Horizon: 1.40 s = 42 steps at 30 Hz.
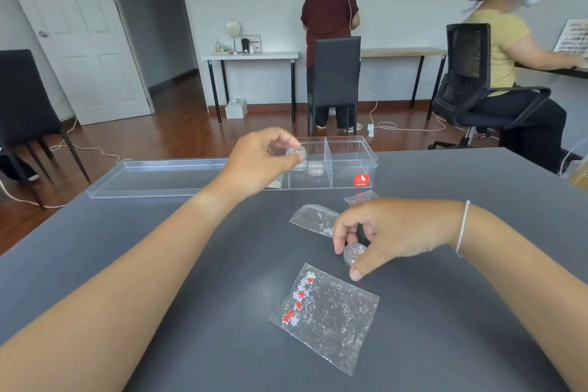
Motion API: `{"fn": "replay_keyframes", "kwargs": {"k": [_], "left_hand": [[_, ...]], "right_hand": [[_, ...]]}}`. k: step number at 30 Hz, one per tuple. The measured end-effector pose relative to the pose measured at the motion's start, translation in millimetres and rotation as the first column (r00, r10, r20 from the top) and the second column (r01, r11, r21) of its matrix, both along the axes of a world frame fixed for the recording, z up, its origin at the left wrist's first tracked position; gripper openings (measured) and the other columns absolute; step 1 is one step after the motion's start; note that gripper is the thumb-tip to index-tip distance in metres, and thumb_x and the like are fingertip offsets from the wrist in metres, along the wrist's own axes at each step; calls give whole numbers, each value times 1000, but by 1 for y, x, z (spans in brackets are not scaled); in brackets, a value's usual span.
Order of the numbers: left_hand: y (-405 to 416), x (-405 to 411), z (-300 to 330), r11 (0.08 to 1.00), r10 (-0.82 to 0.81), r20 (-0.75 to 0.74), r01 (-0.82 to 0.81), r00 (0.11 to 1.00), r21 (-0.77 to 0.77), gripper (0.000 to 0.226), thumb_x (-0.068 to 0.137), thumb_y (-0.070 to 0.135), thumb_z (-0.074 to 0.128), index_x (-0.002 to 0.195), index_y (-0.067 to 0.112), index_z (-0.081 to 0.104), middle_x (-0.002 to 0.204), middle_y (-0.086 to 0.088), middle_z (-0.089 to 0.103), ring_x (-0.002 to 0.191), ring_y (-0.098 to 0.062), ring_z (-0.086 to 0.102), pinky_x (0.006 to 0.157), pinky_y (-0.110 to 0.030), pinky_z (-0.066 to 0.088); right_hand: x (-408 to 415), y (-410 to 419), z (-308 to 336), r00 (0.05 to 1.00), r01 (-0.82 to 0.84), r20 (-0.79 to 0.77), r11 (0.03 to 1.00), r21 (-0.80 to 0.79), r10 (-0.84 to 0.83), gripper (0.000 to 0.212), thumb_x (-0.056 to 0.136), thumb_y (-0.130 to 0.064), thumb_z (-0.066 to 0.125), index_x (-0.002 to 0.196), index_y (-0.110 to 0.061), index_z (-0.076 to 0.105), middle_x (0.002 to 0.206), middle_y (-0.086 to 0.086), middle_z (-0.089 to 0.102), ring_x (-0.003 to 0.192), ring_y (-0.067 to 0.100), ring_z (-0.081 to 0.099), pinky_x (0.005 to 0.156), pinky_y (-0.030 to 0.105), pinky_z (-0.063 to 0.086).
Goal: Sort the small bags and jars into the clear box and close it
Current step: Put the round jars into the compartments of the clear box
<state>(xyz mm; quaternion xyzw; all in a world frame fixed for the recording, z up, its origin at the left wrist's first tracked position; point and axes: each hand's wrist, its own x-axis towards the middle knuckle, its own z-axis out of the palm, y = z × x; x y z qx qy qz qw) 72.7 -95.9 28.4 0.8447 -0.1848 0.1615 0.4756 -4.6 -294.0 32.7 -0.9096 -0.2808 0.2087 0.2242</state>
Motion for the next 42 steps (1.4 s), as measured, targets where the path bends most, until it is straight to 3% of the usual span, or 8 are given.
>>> {"fn": "replay_keyframes", "kwargs": {"k": [5,13,19,24,28,33,37,42], "left_hand": [[-2,7,-1,999,13,-6,-13,1000,36,11,74,25,72,72,32,63,75,18,63,50,4,45,53,-3,35],[-7,21,7,992,15,-62,-7,998,127,7,76,28,69,81,24,67,89,7,68,86,-7,61,76,-16,42],[-9,32,15,969,24,-124,7,992,247,10,76,24,68,69,31,64,76,15,64,74,-3,59,64,-15,41],[-8,43,23,919,47,-175,26,983,393,7,75,22,68,72,28,66,74,16,63,76,-8,60,68,-14,44],[-12,52,31,871,53,-243,74,969,486,6,74,23,70,75,28,68,76,15,64,78,-8,59,62,-15,42],[-17,59,41,770,24,-356,210,934,602,10,72,24,74,75,31,67,80,17,61,80,-1,55,68,-18,38],[-23,64,45,675,75,-389,241,918,698,9,72,29,73,80,31,69,85,9,64,81,-12,53,70,-25,42],[-30,68,48,604,134,-435,275,891,748,9,70,31,74,75,31,68,75,13,58,69,-7,48,61,-24,41]], "right_hand": [[-1,-2,2,1000,-3,16,999,38,2,21,70,-27,76,79,-34,59,77,-13,50,45,-11,47,44,1,32],[1,-2,1,999,14,42,995,100,-18,21,71,-24,76,85,-27,61,76,-12,49,46,-10,47,44,1,31],[2,-3,3,997,31,68,988,150,-41,21,72,-23,75,87,-27,60,80,-13,49,48,-12,47,45,0,33],[5,-5,5,978,104,148,961,257,-145,18,70,-26,76,80,-30,62,67,-15,49,45,-7,47,46,3,33],[10,-9,6,948,150,214,925,350,-235,19,69,-26,77,82,-28,63,76,-13,54,45,-5,45,47,3,34],[15,-14,6,903,181,285,886,427,-321,19,69,-25,77,80,-31,62,63,-18,55,53,-5,48,53,2,35],[17,-17,6,883,163,326,872,462,-338,19,70,-20,76,81,-27,62,80,-12,54,55,-16,49,52,-1,35],[20,-20,5,875,164,337,868,469,-348,21,69,-20,77,77,-31,61,83,-9,54,55,-17,49,49,0,35]]}}
